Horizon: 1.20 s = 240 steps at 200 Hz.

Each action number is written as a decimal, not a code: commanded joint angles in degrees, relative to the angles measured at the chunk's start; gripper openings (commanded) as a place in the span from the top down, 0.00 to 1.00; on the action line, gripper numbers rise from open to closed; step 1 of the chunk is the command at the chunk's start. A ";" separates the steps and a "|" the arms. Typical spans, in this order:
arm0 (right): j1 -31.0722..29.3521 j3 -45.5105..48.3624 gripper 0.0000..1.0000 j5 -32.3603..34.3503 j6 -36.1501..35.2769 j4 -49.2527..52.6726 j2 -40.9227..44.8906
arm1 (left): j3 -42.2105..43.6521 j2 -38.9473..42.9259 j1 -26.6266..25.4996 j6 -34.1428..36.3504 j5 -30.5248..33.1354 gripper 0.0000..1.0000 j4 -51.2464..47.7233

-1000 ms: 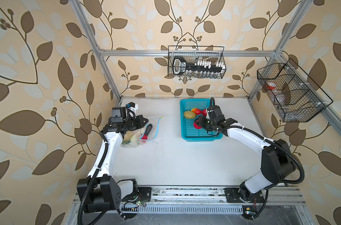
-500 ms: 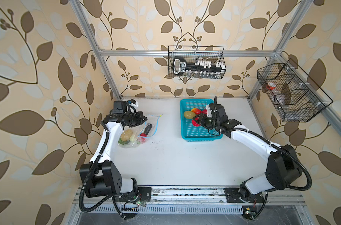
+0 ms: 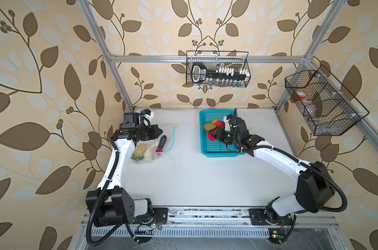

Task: Place the food in the zip-top bag and seal the zipper
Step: 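Carry the red radish out of the basket toward the bag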

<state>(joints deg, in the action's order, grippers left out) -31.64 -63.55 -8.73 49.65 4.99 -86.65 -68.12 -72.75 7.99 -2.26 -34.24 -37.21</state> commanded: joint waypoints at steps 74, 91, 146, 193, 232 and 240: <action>-8.82 -0.89 0.60 11.24 -1.89 -1.77 2.97 | 6.90 4.38 0.44 -1.38 -4.49 1.00 5.26; -9.41 -1.36 0.63 9.44 -0.32 -3.07 1.80 | 6.95 4.21 0.45 -1.69 -4.96 1.00 5.28; -14.18 -6.70 0.63 8.38 1.69 -5.88 -5.01 | 7.56 4.54 0.54 -2.03 -5.22 1.00 5.38; -15.72 -7.12 0.63 7.00 3.03 -8.65 -7.68 | 7.56 4.99 0.62 -1.79 -5.72 1.00 4.82; -17.65 -8.81 0.63 6.91 3.22 -9.99 -9.56 | 7.60 5.05 0.71 -1.78 -6.36 1.00 5.00; -17.97 -9.33 0.63 6.80 3.36 -10.14 -10.13 | 7.64 4.91 0.71 -1.74 -6.36 1.00 4.94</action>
<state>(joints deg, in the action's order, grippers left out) -48.34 -69.38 -1.10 51.92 -2.92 -94.72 -60.75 -69.34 7.99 -4.43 -38.26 -33.17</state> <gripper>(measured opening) 0.548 0.049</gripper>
